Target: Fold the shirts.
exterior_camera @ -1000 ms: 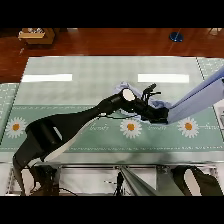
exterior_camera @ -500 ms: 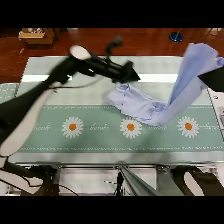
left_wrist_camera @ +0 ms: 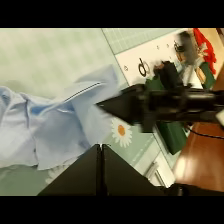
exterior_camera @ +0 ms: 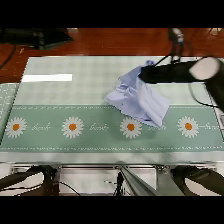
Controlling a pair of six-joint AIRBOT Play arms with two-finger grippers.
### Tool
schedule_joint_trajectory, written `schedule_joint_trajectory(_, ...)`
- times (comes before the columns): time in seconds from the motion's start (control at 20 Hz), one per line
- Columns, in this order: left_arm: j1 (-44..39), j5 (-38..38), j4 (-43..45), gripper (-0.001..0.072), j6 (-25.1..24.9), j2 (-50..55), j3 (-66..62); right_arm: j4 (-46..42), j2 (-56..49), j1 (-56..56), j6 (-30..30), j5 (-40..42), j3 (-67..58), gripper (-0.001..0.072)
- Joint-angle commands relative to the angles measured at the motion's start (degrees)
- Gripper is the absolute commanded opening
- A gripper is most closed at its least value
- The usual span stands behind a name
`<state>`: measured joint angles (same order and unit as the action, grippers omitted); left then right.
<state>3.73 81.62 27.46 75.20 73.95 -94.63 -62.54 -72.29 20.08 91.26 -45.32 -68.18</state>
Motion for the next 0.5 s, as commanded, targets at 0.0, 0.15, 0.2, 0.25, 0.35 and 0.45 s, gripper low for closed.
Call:
schedule_joint_trajectory(0.0,3.0,3.7,0.8,0.003,-0.2,-5.8,0.0,3.0,-10.5,7.9,2.0,12.2,0.0,0.0276)
schedule_joint_trajectory(0.15,2.9,6.1,3.7,0.003,-0.2,-7.6,0.0,6.9,-11.3,8.5,1.9,12.7,0.0,0.0481)
schedule_joint_trajectory(0.2,2.9,6.6,5.6,0.003,-0.2,-7.7,0.0,5.2,-9.6,7.5,1.9,10.7,0.0,0.0481)
schedule_joint_trajectory(0.25,2.9,7.1,7.6,0.0031,-0.2,-7.7,0.0,2.4,-7.3,5.8,1.9,7.3,0.0,0.0481)
schedule_joint_trajectory(0.35,2.9,7.4,12.4,0.0031,-0.2,-7.6,0.0,-7.6,-0.6,0.3,1.9,-3.1,0.0,0.0481)
schedule_joint_trajectory(0.45,2.9,7.4,18.2,0.0034,-0.2,-7.5,0.0,-22.8,6.5,-7.1,1.9,-15.2,0.0,0.0481)
